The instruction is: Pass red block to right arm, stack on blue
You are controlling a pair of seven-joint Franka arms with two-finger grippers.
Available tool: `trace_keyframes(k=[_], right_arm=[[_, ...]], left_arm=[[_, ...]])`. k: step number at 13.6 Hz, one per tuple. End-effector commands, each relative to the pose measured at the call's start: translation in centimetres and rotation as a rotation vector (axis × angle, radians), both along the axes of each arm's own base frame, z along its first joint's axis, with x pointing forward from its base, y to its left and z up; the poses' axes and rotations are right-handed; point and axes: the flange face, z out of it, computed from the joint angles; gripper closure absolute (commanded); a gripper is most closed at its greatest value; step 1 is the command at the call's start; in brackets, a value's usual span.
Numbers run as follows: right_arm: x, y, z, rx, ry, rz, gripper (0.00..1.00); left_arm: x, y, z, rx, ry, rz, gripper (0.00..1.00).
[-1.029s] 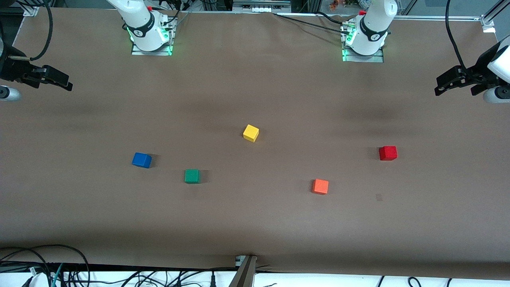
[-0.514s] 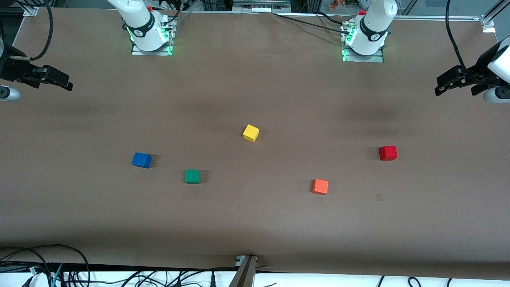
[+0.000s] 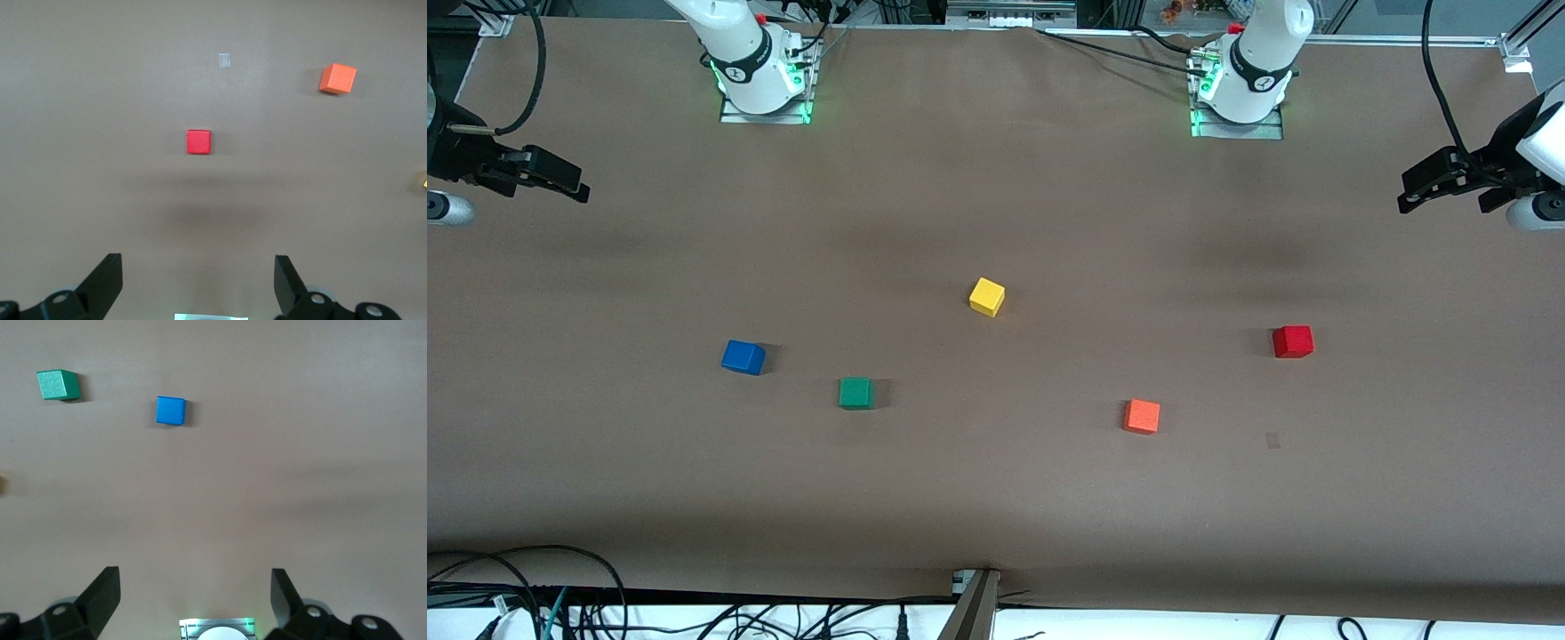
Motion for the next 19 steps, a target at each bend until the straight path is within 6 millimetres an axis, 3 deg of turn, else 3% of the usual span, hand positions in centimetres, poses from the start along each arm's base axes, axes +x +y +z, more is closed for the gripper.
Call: trace_keyframes(k=[1,19], right_arm=[[-0.3,0.1,0.8,-0.011,-0.003,0.003,0.0],[-0.3,-0.1,0.8,-0.011,-0.003,-0.001,0.0]], left_arm=[[-0.1,0.1,0.4,0.005,0.0,0.004,0.0],[1.0,0.7,-1.7,-0.002,0.045,-0.062,0.0]])
